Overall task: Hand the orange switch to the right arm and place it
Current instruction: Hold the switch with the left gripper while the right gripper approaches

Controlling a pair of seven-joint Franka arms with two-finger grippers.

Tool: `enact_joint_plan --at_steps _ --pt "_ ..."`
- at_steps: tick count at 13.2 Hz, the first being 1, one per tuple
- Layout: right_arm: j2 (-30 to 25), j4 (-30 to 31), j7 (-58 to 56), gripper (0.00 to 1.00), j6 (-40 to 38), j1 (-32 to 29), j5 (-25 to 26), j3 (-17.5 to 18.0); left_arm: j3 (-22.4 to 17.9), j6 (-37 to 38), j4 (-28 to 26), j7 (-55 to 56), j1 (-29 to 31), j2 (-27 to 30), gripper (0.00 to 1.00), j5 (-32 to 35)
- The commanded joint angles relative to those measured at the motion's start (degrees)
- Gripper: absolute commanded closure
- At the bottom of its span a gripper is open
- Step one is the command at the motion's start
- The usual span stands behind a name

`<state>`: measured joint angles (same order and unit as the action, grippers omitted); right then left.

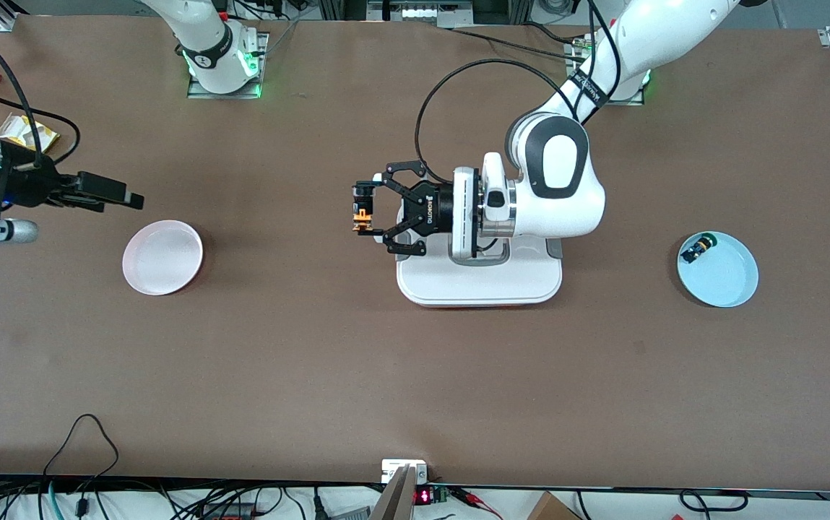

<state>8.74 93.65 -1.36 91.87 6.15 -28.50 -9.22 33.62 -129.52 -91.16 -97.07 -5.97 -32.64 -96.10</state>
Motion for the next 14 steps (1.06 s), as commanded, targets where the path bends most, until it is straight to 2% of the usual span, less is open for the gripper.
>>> enact_joint_plan --at_steps 1,2,3,7,14 --pt "0.13 2.83 -0.49 0.00 -0.12 0.09 -11.18 0.07 0.91 -0.20 -1.92 -1.90 0.70 1.97 0.63 -2.34" --pt "0.22 4.68 -0.31 0.00 -0.20 0.09 -17.93 0.08 1.09 -0.20 -1.92 -1.90 0.70 1.97 0.63 -2.34" --pt "0.22 6.44 -0.31 0.00 0.15 0.01 -22.35 0.08 1.18 -0.20 -1.92 -1.72 0.78 1.97 0.63 -2.34" --pt "0.75 11.98 -0.14 0.00 0.59 0.70 -36.24 0.16 1.18 -0.20 -1.83 -1.64 0.61 1.97 0.63 -3.57" --pt "3.90 13.05 2.76 0.00 1.29 5.71 -50.58 0.16 1.45 -0.20 -1.83 -1.46 0.61 1.97 0.63 -3.57"
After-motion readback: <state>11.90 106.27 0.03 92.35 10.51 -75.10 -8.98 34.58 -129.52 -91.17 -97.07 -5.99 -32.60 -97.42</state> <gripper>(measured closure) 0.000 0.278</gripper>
